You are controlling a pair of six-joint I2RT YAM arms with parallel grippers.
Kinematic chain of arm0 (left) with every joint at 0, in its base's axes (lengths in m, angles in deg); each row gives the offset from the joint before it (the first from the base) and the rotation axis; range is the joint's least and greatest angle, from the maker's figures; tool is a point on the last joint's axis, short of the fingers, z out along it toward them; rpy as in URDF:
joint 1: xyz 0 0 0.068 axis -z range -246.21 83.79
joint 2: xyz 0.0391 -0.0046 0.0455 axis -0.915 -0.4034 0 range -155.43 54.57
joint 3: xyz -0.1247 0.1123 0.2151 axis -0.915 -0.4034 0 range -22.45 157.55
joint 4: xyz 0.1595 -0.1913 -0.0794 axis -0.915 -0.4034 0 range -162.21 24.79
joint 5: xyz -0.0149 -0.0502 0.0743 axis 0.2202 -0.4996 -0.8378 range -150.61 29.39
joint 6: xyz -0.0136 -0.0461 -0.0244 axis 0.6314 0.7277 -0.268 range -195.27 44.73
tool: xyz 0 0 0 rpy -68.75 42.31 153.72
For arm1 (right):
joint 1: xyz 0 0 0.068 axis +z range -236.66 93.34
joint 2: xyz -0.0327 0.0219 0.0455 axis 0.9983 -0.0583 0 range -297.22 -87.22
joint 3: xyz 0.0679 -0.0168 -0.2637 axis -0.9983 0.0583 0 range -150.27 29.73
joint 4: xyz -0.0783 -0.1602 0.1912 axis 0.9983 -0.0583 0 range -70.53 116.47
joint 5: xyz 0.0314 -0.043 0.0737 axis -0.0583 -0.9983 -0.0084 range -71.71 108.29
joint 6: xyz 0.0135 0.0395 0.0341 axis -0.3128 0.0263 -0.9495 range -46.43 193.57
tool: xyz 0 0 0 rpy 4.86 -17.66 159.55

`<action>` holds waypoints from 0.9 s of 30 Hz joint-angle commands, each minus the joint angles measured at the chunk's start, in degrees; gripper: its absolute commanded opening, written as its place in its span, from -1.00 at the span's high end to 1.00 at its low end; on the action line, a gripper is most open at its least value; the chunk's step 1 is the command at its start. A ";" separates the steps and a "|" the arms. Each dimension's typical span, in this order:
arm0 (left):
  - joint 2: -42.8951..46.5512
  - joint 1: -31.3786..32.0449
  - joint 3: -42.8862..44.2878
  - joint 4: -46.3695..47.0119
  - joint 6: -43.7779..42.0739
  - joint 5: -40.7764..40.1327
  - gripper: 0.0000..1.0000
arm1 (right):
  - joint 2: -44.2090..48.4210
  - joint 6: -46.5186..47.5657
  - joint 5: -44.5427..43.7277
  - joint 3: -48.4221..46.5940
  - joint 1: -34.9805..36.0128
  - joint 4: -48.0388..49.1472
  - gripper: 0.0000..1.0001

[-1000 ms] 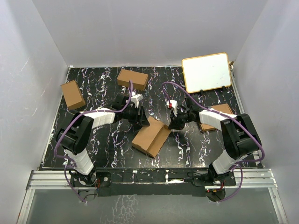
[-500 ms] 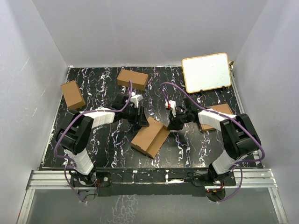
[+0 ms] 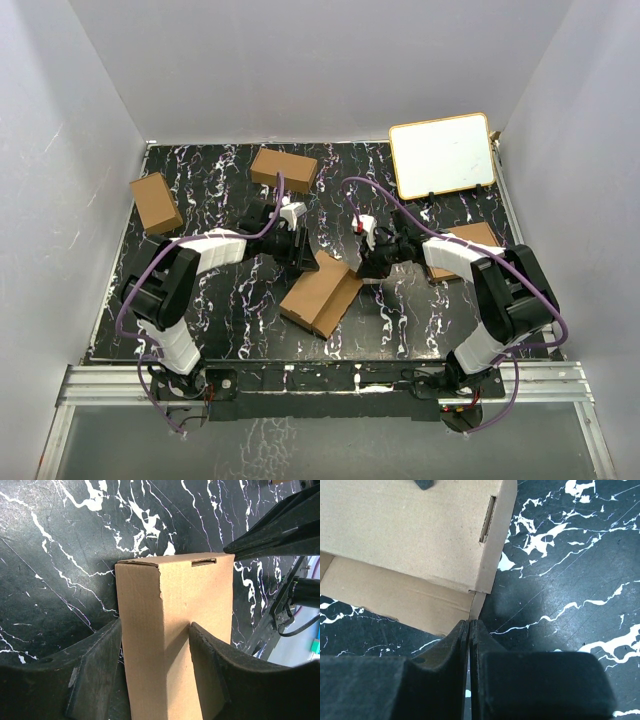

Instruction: Fold the paper box

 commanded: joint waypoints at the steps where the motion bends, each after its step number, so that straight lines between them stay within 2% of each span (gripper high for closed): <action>1: -1.89 0.47 1.56 -4.39 -2.70 -0.94 -0.07 | 2.96 -1.01 2.39 -0.96 1.10 5.10 0.84; 20: -4.44 3.06 5.38 -8.62 -6.74 0.58 -0.06 | 2.14 -13.60 -0.46 -0.43 1.27 13.18 0.85; 24: -4.55 3.00 5.43 -8.97 -6.27 -0.74 -0.07 | 1.69 -13.58 -0.71 -0.79 1.28 12.81 0.83; 27: -4.34 2.96 5.56 -9.90 -5.41 -2.63 -0.09 | 1.73 -11.04 -0.73 -2.27 0.82 9.74 0.73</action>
